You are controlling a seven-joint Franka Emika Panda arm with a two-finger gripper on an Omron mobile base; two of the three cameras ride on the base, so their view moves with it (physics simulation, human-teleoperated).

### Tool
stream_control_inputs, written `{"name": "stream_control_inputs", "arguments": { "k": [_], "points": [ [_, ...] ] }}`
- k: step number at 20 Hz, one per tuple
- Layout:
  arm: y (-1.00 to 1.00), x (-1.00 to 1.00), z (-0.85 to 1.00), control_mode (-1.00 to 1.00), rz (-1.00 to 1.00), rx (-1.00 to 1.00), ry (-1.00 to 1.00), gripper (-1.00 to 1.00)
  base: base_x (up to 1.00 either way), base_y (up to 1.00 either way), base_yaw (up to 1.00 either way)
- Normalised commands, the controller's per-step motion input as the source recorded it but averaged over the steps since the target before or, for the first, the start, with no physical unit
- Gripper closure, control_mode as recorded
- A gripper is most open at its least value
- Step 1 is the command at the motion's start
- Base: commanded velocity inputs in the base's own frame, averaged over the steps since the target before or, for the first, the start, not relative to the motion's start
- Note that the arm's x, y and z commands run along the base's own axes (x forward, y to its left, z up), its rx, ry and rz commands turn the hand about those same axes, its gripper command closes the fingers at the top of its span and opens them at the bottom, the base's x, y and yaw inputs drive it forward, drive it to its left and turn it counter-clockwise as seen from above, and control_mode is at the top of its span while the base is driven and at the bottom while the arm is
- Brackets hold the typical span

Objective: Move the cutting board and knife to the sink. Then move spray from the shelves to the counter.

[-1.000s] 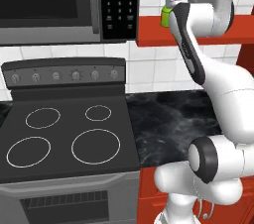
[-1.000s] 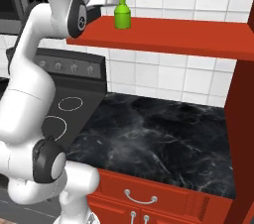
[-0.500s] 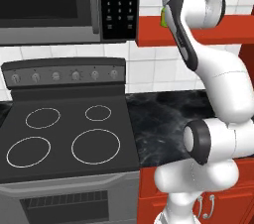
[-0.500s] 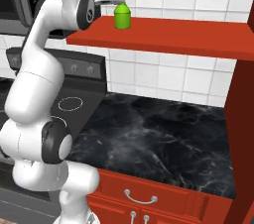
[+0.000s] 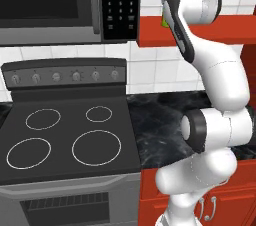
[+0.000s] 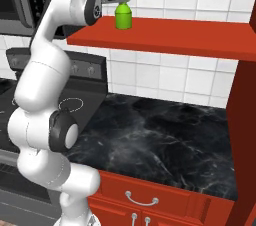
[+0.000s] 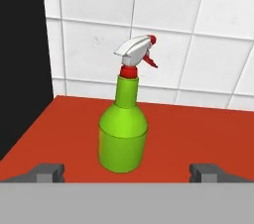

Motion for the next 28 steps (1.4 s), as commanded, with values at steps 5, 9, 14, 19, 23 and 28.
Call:
{"name": "stream_control_inputs", "arguments": {
  "k": [5,9,14,19,23,28],
  "points": [
    [-0.02,0.29,-0.02,-1.0,0.0,0.01,0.0,-1.0,0.0,0.0,0.0],
    [-0.01,0.36,-0.02,-1.0,0.0,0.01,0.0,-1.0,0.0,0.0,0.0],
    [0.0,0.28,-0.07,-1.0,0.0,0.02,0.01,-1.0,0.0,0.0,0.0],
    [-0.04,0.24,-0.06,-1.0,0.0,0.0,0.02,-1.0,0.0,0.0,0.0],
    [-0.04,0.19,-0.02,-1.0,0.0,0.0,0.0,-1.0,0.0,0.0,0.0],
    [-0.06,0.22,-0.05,-1.0,0.0,0.0,0.01,-1.0,0.0,0.0,0.0]
  ]
}}
